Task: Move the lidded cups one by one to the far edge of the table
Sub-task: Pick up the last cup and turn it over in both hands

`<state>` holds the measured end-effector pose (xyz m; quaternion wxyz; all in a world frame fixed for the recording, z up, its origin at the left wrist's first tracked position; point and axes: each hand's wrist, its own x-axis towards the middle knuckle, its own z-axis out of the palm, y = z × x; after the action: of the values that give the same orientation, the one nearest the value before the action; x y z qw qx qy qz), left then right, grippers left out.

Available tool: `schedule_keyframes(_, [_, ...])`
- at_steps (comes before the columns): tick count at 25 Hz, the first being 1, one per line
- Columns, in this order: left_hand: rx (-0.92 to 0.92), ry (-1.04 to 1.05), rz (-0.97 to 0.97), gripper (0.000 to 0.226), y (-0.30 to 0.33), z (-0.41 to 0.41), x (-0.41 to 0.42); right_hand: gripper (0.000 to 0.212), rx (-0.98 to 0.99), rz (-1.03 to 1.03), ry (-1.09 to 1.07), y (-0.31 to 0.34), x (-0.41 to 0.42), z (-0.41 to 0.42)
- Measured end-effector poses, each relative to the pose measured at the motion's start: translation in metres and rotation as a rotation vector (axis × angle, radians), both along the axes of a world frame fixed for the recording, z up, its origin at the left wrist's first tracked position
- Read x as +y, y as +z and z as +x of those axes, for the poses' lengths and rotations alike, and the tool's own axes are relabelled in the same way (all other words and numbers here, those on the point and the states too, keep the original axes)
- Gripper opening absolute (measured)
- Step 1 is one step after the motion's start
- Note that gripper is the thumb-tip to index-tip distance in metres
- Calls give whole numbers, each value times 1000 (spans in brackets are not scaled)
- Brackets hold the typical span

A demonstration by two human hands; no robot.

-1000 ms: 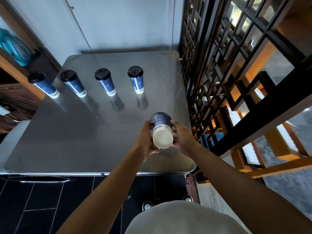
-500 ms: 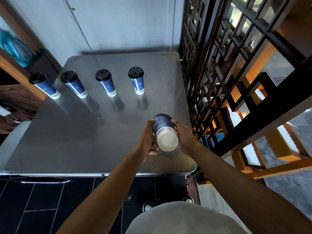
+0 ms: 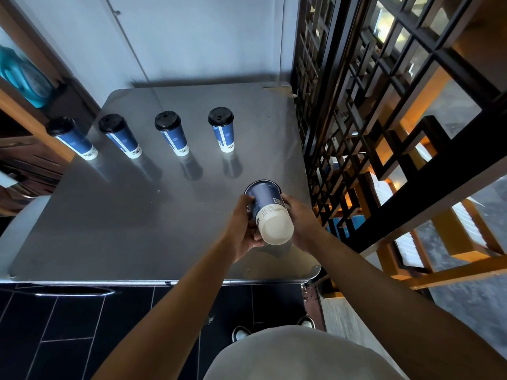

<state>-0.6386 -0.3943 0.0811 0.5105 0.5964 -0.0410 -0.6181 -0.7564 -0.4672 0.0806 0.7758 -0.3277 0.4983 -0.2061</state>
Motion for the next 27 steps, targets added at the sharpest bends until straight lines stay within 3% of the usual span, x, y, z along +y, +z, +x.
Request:
schedule_keyframes(7, [4,26,13,36,1,4,-1,50,-16,-26,33,7,-3,0])
schedule_keyframes(9, [-23,-16,45,44,0,4,-1,51,-21,-18,25,8,-4,2])
schedule_keyframes(13, [-252,-105,99,60,-2,5,-3,49,6,-28,19,6,-5,5])
schedule_keyframes(16, [-322,-140,106,56,0,9,-4,46,63,-87,57,3,-6,6])
schedule_keyframes(27, [-224,-215,79,68,-3,18,0,34,139,-202,-8,-4,-14,6])
